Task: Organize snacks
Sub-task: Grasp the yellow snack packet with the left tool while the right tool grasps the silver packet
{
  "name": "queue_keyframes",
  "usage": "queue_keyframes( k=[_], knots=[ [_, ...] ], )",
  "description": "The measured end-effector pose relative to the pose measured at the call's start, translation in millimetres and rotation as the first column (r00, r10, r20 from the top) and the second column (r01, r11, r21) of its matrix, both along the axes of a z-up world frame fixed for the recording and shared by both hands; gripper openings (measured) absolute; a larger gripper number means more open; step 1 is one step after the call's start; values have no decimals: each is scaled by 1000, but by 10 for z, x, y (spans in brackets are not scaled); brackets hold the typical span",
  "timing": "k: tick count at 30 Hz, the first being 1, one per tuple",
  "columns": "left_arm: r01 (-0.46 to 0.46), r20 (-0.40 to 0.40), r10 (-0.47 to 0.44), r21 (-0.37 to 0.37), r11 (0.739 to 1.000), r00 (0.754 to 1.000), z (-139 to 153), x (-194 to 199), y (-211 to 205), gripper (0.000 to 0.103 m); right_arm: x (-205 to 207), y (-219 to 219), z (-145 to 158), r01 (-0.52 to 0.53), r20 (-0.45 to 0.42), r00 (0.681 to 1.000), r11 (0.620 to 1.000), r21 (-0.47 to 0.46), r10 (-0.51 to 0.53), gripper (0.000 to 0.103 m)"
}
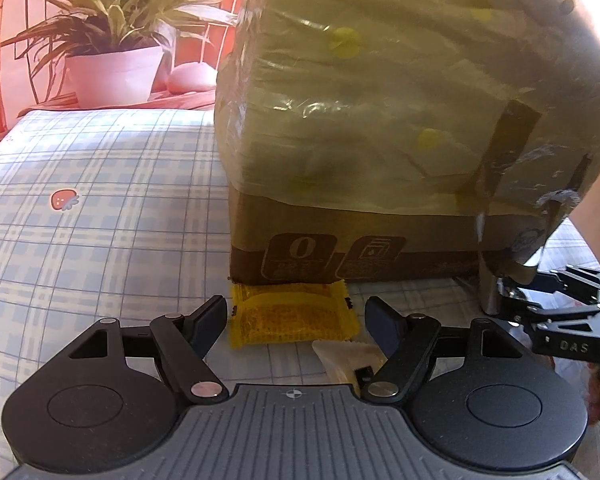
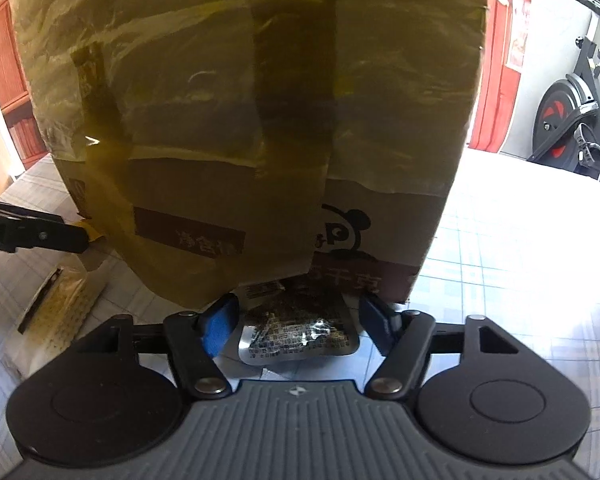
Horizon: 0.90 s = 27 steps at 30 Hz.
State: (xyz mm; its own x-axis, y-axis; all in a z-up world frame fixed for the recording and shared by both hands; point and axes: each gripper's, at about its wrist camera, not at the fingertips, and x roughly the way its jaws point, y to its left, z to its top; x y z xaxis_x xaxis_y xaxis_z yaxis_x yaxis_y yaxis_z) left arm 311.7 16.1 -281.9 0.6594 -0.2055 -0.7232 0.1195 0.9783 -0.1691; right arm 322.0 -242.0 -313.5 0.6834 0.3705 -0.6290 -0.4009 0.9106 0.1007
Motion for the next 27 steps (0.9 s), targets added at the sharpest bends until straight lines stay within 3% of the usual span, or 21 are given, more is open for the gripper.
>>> queue_keyframes(
  k=[5, 7, 9, 11, 27],
  knots=[
    [-12, 12, 12, 2, 1000, 1000, -31, 20, 1, 75, -82, 63, -45, -4, 4, 1000, 1000, -1, 4, 60],
    [-5, 19, 5, 17, 1000, 1000, -29, -2, 3, 70, -132, 51, -46, -6, 2, 1000, 1000, 8, 6, 58],
    [3, 18, -4, 3, 1000, 1000, -23, -29, 34, 57, -169, 41, -42, -8, -2, 1000, 1000, 12, 8, 57],
    [3, 13, -3, -12, 1000, 1000, -14, -61, 69, 54, -168, 35, -41, -9, -8, 1000, 1000, 18, 10, 55],
    [-111, 28, 114, -77, 991, 993, 25, -618, 369, 49, -566, -120, -42, -3, -45, 999, 998, 56, 6, 52]
  ],
)
